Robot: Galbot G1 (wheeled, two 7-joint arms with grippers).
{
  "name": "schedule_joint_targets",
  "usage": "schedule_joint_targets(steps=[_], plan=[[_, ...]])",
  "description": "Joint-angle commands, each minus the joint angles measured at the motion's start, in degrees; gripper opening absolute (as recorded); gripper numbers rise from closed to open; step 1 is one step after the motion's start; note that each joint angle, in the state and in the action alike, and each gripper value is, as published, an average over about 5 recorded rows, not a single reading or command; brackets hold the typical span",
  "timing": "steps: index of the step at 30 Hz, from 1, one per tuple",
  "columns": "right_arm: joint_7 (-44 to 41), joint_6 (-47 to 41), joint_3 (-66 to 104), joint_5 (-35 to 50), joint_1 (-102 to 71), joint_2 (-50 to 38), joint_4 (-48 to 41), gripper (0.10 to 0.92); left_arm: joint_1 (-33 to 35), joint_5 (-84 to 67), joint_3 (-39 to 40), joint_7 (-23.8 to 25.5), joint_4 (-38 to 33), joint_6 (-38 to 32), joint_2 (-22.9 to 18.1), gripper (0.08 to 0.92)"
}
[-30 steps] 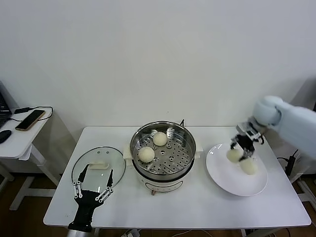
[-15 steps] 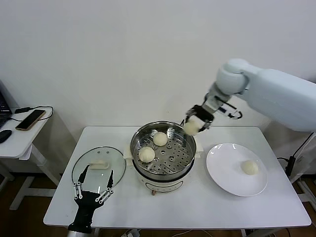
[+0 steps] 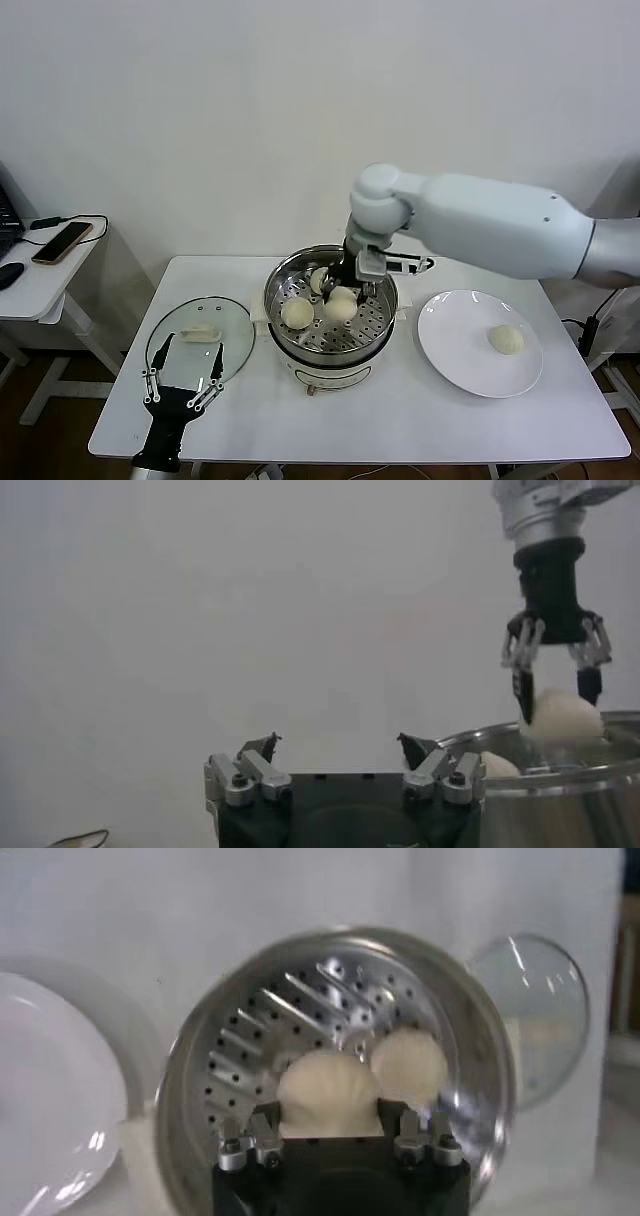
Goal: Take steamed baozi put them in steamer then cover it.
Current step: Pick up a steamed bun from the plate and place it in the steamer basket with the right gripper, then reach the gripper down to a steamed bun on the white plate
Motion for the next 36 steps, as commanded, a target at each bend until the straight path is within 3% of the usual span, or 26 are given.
schedule_joint_targets(steps=[1,15,23,27,31,36], plan=[[-0.7,4.6,-0.8,-5.1,-3.9,2.9,0.9,0.67,0.0,-0.1,-0.1,0.0,0.1,-0.1,0.0,0.823],[-0.9,4.9,-1.1,-5.3,-4.7,2.4,0.9,0.688,-0.4,-0.3,-0.2,-0.2,0.8,-0.2,-0.1,0.823],[-0.6,3.9,1.3,-5.4,-4.2,0.8,0.8,0.806,-0.5,-0.3,-0.2,-0.2,1.0,-0.1,-0.2,0.823],[-1.3,2.5,5.9,-4.7,-3.6,-1.2,-0.3,0.821,-0.7,-0.2,0.0,-0.1,1.1,0.0,-0.3,0.823],[-4.5,-3.5,12.6,-0.3,-2.7,-5.1,-4.3,0.823,-0.9,-0.2,0.1,-0.1,1.3,0.0,-0.3,0.823],[-7.3,-19.1,14.4,8.7,-0.3,-12.3,-10.7,0.823,-1.1,-0.1,0.2,-0.1,1.3,0.0,-0.1,0.823]])
